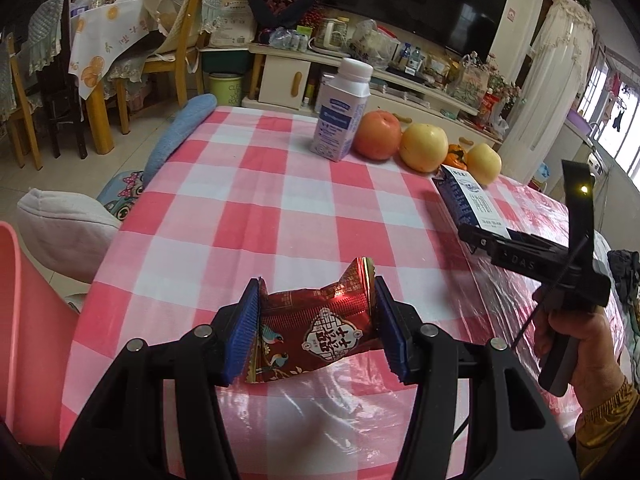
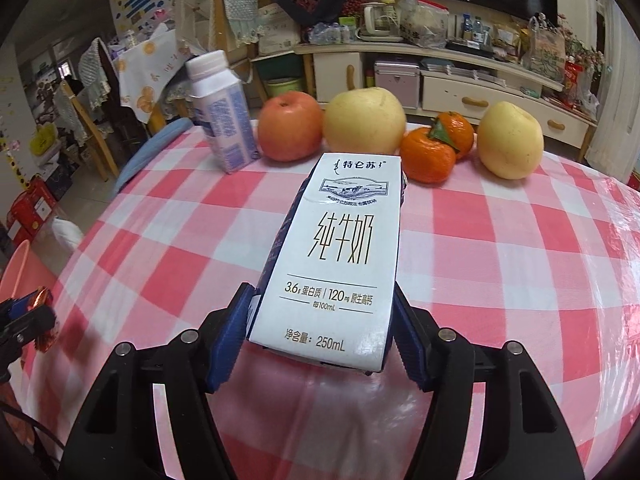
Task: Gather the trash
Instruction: 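Carry the candy packet and milk carton over the pink bucket and open both tools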
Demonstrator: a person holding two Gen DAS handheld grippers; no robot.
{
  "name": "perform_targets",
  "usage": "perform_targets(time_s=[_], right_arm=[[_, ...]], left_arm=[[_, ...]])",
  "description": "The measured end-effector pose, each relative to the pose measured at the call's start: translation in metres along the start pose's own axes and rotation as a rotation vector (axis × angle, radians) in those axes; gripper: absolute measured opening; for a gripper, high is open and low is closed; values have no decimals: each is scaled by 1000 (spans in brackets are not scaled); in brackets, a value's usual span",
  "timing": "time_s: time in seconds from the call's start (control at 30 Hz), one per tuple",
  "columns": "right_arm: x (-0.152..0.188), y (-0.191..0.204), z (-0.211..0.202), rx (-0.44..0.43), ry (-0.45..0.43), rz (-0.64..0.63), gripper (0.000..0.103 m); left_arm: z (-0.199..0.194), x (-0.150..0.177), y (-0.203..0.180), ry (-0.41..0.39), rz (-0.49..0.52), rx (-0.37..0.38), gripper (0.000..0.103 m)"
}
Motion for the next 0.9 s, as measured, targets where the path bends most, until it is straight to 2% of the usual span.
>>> perform_targets(time_s=[0.47, 0.9], right_arm=[[-1, 79, -36, -126, -81, -158, 67], [0, 157, -69, -219, -131, -258, 67]], left_arm=[[-33, -12, 38, -90, -58, -56, 56], [-58, -22, 70, -160, -95, -152, 56]])
Point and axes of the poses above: each gripper's, at about its wrist camera, not at the fingertips, and z roughly the way its jaws point, y to its left, x to its underside, the point moved 1 cm from there along z, roughly the way its jaws point, and after that the axes turned 9 degrees about -z, right-handed, at the moved point
